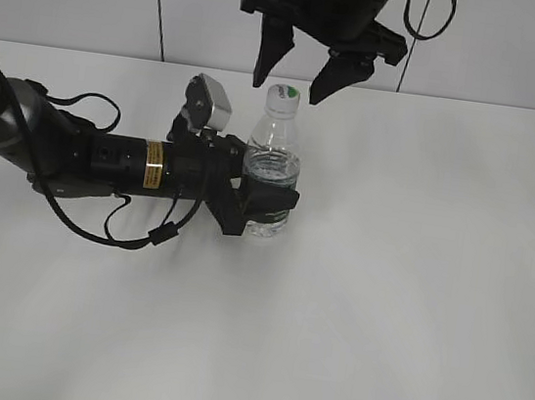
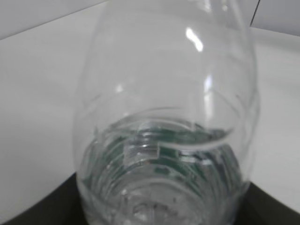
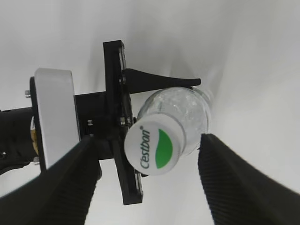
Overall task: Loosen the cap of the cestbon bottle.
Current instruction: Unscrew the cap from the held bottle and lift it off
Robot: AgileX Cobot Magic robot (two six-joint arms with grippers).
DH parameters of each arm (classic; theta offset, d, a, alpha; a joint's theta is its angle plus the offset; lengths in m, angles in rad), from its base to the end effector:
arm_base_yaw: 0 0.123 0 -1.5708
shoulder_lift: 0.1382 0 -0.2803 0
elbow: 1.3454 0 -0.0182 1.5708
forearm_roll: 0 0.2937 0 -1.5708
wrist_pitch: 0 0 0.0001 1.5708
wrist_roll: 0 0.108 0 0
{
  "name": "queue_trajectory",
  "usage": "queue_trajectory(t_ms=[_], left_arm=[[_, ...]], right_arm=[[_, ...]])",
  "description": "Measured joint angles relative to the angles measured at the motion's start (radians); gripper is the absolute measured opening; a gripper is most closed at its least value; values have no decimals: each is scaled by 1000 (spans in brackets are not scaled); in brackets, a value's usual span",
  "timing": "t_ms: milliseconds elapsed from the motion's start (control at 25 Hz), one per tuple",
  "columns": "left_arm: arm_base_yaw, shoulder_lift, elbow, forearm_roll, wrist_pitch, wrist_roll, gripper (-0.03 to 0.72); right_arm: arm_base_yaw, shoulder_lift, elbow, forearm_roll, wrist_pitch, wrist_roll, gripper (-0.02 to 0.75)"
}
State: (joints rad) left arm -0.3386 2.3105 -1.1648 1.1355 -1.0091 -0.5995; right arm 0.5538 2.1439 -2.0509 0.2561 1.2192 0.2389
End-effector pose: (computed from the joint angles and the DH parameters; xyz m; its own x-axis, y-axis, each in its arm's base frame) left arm 0.3850 -0.2234 0.0236 -0.1966 0.2397 -0.9507 0.9382 0.3276 -0.1114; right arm 0.4231 0.2918 0.2535 -0.9421 -0.2137 -0.2585 -0.2929 0.8997 0.3237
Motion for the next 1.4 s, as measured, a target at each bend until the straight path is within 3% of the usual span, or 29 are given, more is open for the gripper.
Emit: queue_trajectory(t_ms=[920, 1400], left_arm=[[0, 0, 0, 0, 0, 0, 414], [0, 0, 0, 0, 1, 1, 414]], right_arm=[[0, 25, 0, -25, 1, -9, 503], [0, 30, 0, -15, 1, -21, 335]])
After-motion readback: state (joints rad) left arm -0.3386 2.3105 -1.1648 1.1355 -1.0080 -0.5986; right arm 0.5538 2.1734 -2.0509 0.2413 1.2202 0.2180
